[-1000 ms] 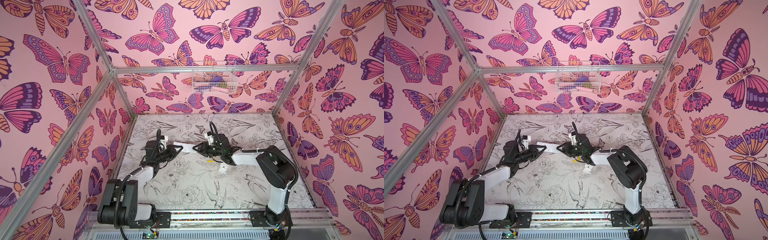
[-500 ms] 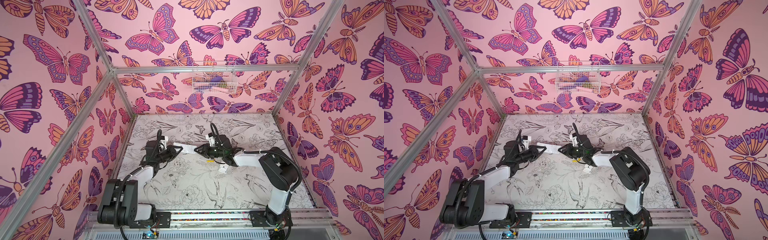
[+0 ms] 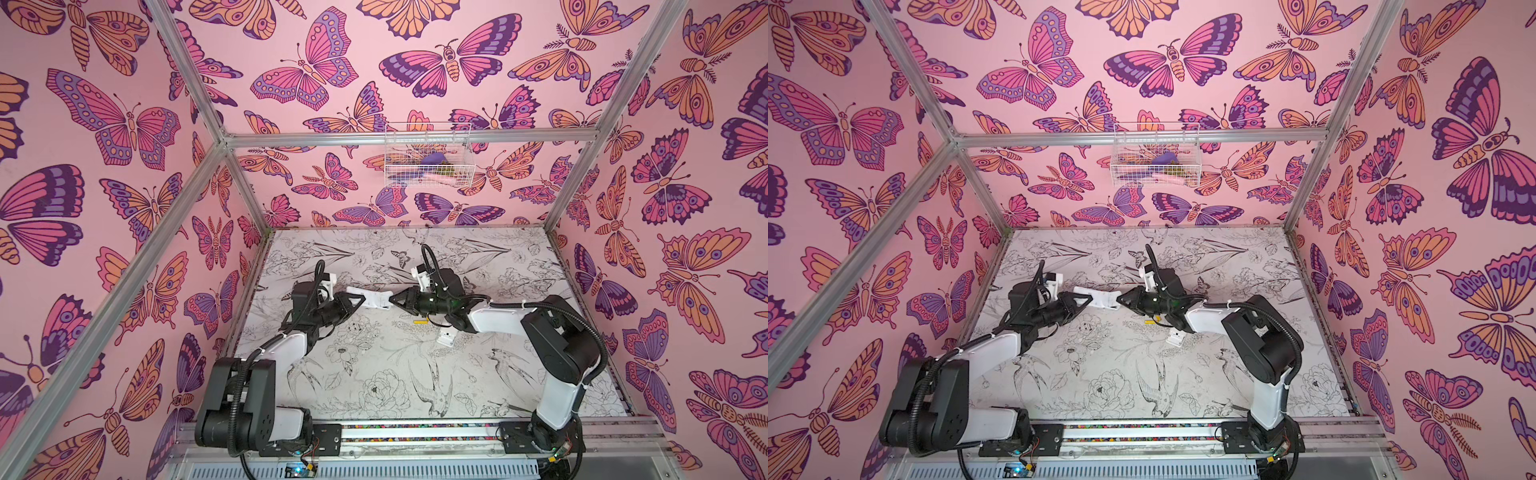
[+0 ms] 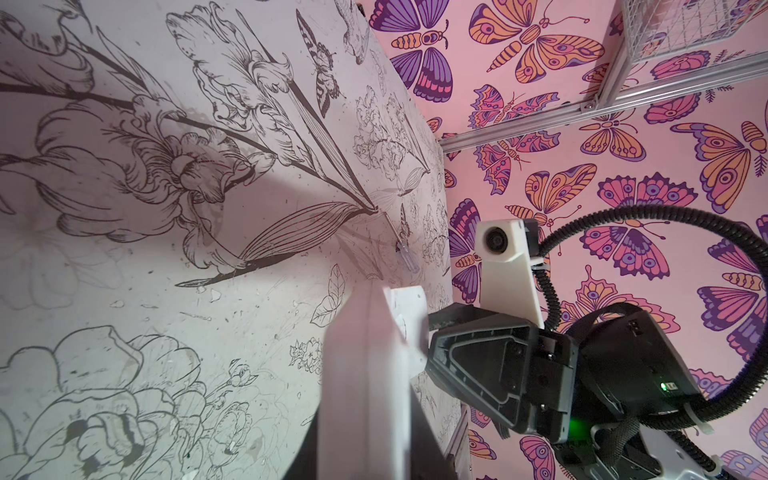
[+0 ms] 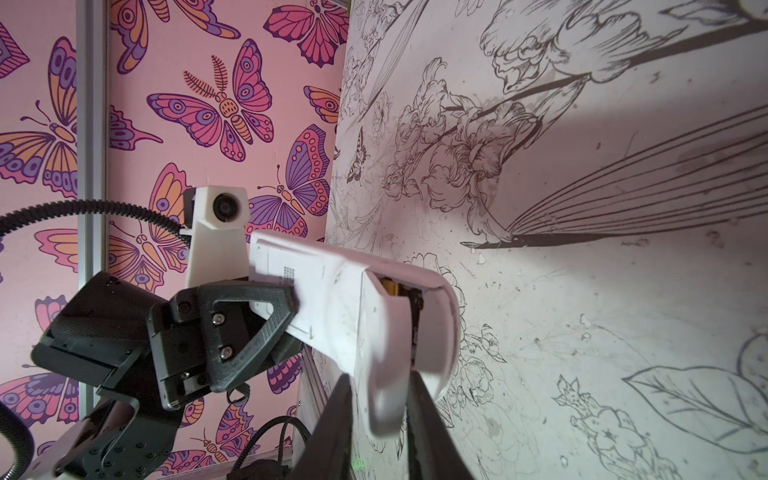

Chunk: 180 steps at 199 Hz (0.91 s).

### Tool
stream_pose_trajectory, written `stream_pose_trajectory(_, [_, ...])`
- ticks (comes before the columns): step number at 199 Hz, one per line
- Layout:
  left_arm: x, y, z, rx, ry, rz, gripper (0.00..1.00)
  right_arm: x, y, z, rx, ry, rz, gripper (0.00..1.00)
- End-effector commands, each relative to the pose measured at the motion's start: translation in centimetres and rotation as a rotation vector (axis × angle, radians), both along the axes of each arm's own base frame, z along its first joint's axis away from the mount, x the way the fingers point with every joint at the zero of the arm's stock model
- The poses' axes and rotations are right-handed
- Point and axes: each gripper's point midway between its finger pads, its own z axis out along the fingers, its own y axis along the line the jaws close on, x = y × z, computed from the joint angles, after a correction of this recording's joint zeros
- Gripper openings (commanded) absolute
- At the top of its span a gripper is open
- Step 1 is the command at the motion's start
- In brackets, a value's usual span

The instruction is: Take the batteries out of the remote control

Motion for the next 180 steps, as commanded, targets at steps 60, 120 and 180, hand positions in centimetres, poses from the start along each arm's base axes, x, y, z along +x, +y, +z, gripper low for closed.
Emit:
stream_pose_trajectory(60, [0.2,-0.2,-0.8,0.019,0.018,0.01,0.0,0.3,0.9,2.1,0.052,-0.04,0.019,0.13])
stream_pose_trajectory(120, [0.1,-0.1,-2.0,0.029,0.058,0.022,0.0,0.2,0.7,3.6,0.085,-0.056,0.022,0.08])
stream_pose_trajectory(180, [-0.3,-0.3,-3.6,0.038,0.115,0.037,0.0,-0.3,-3.1,3.9,0.018,-0.086,-0.035,0.06])
